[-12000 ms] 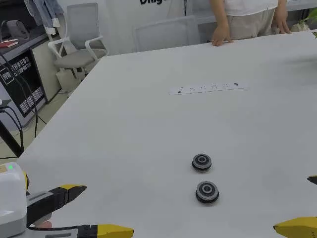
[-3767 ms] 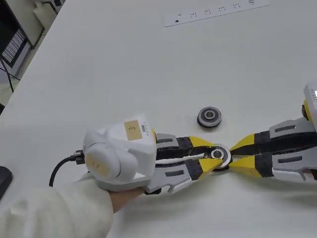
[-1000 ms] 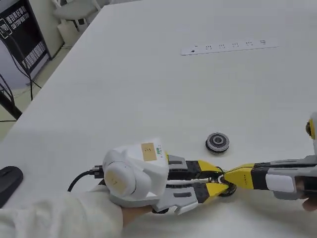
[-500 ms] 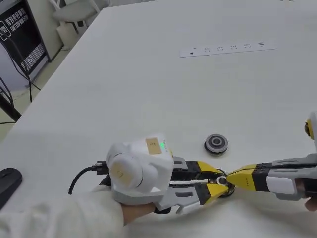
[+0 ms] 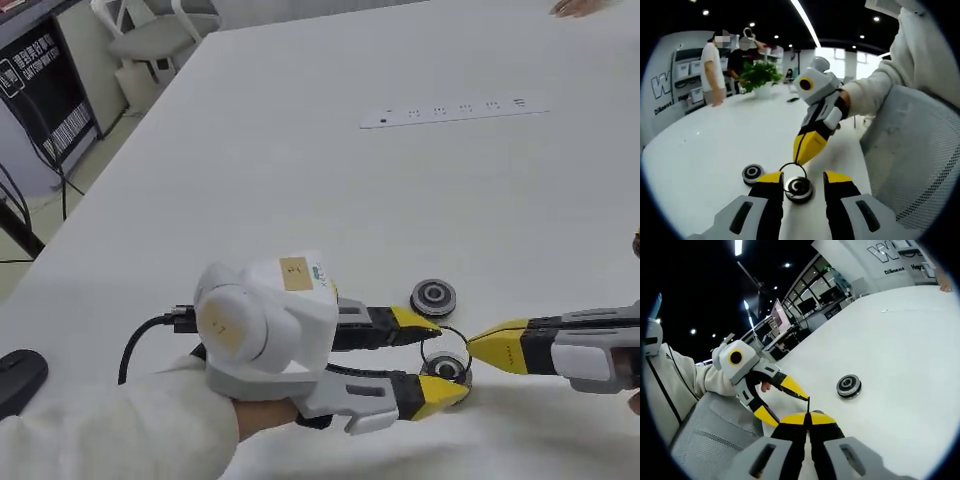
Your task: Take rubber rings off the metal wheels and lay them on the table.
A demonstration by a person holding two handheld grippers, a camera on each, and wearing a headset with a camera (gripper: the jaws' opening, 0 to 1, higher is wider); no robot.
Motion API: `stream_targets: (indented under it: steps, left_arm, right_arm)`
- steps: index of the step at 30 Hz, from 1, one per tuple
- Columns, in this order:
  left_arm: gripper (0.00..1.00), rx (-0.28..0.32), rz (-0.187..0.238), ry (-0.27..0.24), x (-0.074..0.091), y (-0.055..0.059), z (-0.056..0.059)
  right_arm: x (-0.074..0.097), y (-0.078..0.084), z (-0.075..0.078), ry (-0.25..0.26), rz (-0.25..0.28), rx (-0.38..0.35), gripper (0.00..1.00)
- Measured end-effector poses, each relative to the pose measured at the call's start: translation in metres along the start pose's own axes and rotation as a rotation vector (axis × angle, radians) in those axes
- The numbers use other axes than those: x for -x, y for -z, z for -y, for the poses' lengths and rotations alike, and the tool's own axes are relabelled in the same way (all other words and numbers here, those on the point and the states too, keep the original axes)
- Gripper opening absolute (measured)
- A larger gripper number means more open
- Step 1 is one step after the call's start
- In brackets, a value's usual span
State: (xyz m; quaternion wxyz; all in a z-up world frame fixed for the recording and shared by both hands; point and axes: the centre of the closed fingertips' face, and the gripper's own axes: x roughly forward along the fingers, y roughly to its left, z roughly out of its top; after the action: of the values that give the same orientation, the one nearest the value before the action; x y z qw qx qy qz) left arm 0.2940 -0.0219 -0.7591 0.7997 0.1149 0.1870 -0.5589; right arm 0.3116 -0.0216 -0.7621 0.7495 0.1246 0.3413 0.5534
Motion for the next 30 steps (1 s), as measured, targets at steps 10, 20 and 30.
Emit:
stream_targets:
  steps: [10, 20, 30]
  left_arm:
    - [0.5, -0.063, -0.012, 0.028, 0.009, -0.014, 0.009]
    - [0.62, -0.111, -0.057, 0.053, 0.019, -0.01, 0.013]
    - [0.7, -0.154, -0.064, 0.026, 0.045, -0.019, 0.006]
  right_arm:
    - [0.018, -0.01, -0.009, -0.006, 0.039, -0.015, 0.0]
    - [0.035, -0.018, -0.024, -0.033, 0.059, -0.016, 0.0]
    - [0.043, -0.026, -0.035, -0.038, 0.063, 0.015, 0.0]
